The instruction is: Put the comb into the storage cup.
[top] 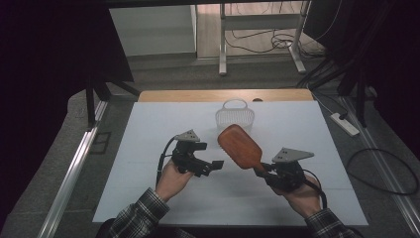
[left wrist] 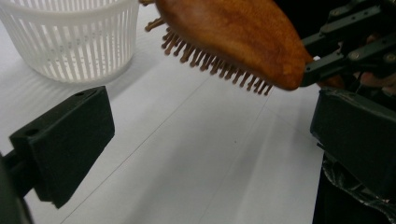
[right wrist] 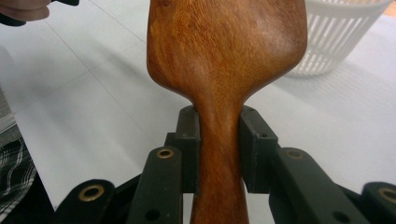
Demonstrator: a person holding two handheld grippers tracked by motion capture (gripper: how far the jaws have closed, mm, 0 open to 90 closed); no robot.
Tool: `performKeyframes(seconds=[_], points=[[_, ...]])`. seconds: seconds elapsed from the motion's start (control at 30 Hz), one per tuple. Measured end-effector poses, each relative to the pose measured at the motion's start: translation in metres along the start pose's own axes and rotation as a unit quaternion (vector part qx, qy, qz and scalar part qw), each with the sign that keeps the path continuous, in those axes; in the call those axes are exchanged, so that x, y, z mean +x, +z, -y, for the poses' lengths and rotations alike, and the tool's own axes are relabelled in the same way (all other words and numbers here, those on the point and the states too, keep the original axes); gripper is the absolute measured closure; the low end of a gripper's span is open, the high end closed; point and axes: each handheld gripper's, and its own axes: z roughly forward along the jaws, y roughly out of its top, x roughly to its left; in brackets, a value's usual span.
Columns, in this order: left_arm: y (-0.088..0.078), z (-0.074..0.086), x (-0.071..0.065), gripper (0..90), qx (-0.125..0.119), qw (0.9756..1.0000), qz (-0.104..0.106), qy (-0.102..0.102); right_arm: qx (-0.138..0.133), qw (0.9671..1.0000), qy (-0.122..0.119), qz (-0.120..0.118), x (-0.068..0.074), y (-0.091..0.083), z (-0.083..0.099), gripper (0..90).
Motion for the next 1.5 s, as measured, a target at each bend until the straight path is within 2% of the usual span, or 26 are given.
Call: performKeyframes(seconds=[0.43, 0.9, 1.33, 1.4, 1.5], points=[[0.005, 0.003, 0.003, 0.0, -0.019, 0.9989, 0.028, -0.032, -0.018, 0.9998, -0.003, -0.012, 0.014, 0.011, -0.001, 72.1], [0.014, 0.001, 0.003, 0.1, -0.029, 0.9976, 0.042, -0.046, -0.037, 0.9988, 0.005, -0.031, 0.025, 0.016, -0.002, 72.1], [0.020, 0.000, 0.003, 0.5, -0.041, 0.9937, 0.075, -0.072, -0.050, 0.9980, -0.003, -0.039, 0.033, 0.019, -0.003, 72.1], [0.020, 0.001, 0.003, 3.1, -0.046, 0.9923, 0.083, -0.079, -0.053, 0.9978, -0.005, -0.041, 0.033, 0.019, -0.002, 72.1], [0.018, 0.001, 0.003, 12.0, -0.050, 0.9911, 0.091, -0.083, -0.057, 0.9974, -0.006, -0.044, 0.033, 0.019, -0.002, 72.1]])
